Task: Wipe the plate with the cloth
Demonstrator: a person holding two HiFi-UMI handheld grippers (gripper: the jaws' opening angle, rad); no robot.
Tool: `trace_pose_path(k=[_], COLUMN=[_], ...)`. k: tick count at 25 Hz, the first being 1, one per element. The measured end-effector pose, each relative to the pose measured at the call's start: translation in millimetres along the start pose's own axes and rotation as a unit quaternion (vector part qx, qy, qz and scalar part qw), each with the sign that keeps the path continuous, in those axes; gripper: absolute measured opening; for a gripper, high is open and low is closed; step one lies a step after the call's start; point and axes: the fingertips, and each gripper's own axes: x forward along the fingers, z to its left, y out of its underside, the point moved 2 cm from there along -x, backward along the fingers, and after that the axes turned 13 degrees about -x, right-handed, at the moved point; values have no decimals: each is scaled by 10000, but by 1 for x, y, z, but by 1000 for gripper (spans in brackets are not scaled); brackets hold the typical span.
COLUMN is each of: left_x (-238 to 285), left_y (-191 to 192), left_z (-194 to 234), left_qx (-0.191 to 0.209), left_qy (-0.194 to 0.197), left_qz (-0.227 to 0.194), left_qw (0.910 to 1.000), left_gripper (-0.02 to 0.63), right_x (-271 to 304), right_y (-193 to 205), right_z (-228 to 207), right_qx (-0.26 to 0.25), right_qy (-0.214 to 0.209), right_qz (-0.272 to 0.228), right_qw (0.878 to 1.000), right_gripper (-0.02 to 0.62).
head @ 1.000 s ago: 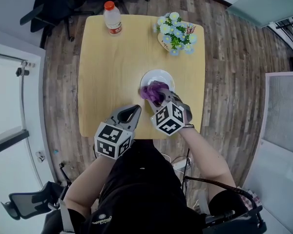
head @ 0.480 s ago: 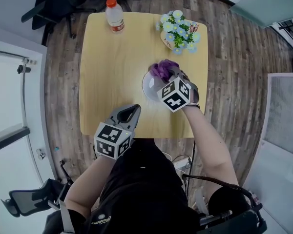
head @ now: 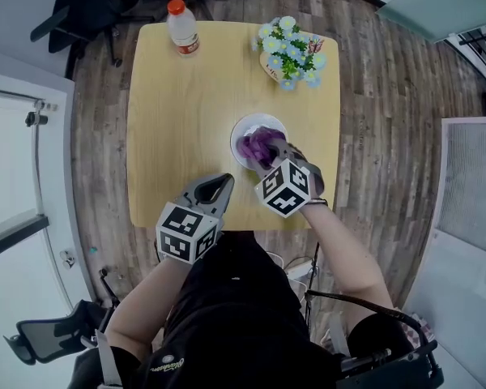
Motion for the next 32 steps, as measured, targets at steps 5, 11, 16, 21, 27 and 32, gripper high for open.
trace_pose_path(k=[5, 11, 16, 21, 27, 32], left_x=[3, 3, 0, -1, -3, -1], left_y=[1, 0, -1, 1, 5, 1], left_z=[-2, -3, -3, -5, 0, -2], left_qx=[43, 62, 48, 24, -15, -39], left_qy=[14, 17, -14, -38, -73, -17], left_qz=[40, 48, 12, -1, 3, -20], left_qw=[10000, 10000, 10000, 10000, 10000, 10000], left_gripper=[12, 12, 12, 12, 12, 12], right_x=[-11, -12, -11, 3, 8, 1], right_y=[-3, 0, 1, 13, 19, 18], right_z=[29, 44, -9, -70, -68, -44], right_qx=[-78, -281, -135, -52, -106, -162], right_qy=[-260, -420, 187, 696, 648, 421], right_qz=[-122, -91, -41, 318, 418, 372], right_qw=[9996, 9987, 9997, 9971, 9970, 9983], right_gripper=[109, 109, 109, 108, 109, 109])
